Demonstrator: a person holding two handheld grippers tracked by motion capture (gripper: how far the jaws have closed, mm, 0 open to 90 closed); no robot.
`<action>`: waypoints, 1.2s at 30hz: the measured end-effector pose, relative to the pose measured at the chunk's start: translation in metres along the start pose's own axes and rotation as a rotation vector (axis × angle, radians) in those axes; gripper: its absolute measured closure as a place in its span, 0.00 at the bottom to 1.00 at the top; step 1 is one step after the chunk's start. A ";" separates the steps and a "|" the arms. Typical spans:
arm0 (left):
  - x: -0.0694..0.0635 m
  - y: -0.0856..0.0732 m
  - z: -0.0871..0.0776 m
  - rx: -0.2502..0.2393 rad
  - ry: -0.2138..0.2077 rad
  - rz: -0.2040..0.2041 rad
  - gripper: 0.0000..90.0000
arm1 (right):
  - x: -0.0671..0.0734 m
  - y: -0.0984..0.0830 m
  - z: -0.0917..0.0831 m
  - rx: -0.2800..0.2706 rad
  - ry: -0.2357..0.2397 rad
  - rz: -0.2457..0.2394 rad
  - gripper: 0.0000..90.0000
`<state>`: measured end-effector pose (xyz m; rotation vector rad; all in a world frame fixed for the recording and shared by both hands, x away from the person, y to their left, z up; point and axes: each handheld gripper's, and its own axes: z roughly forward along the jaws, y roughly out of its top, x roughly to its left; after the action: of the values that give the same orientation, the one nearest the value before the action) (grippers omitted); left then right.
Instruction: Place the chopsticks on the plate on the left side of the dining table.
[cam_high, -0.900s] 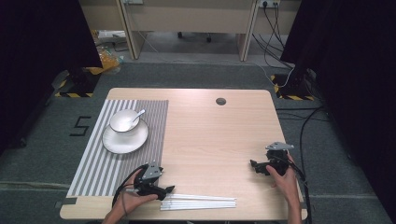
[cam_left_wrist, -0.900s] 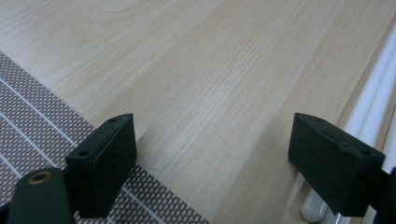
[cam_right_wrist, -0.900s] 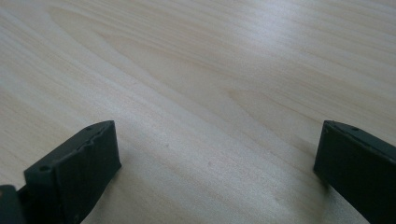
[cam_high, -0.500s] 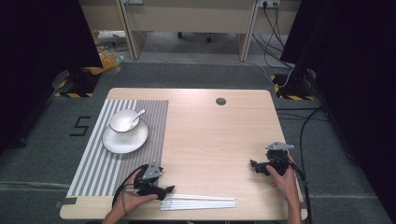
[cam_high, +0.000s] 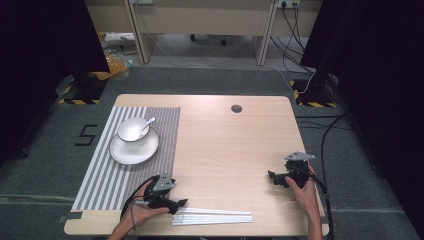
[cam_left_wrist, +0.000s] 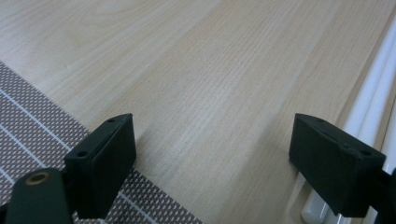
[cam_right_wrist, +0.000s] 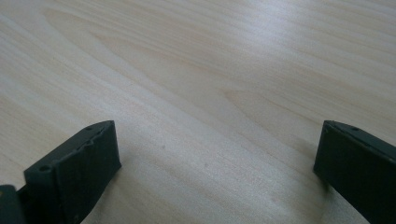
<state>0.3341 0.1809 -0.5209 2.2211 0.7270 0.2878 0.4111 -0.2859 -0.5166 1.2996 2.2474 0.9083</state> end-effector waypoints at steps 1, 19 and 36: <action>0.000 0.001 0.000 0.009 -0.004 0.005 0.16 | 0.000 0.000 0.000 0.000 0.000 0.000 0.00; -0.010 0.040 -0.003 0.191 -0.072 0.220 0.22 | -0.001 0.000 0.000 0.000 -0.002 0.003 0.00; -0.027 0.056 0.009 0.281 -0.121 0.341 0.23 | -0.001 0.000 0.000 0.000 -0.001 0.001 0.00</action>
<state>0.3394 0.1288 -0.4854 2.6049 0.3347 0.2252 0.4122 -0.2868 -0.5166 1.3005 2.2456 0.9078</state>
